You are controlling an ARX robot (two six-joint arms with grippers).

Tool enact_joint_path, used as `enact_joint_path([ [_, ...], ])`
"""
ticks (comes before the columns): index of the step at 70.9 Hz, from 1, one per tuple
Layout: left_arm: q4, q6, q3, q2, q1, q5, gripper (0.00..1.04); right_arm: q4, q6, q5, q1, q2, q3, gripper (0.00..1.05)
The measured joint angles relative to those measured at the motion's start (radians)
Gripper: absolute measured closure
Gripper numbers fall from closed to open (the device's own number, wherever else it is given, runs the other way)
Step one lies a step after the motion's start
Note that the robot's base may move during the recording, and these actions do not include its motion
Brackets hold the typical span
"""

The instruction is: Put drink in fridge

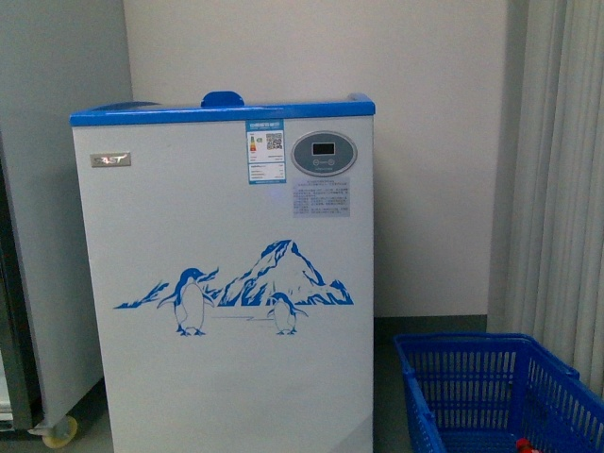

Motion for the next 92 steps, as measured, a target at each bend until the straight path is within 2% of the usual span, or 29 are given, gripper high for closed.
enact_joint_path([
  [92, 0.0, 0.0, 0.0, 0.0, 0.0, 0.0, 0.08, 0.0, 0.0, 0.0, 0.0, 0.0, 0.0, 0.07],
])
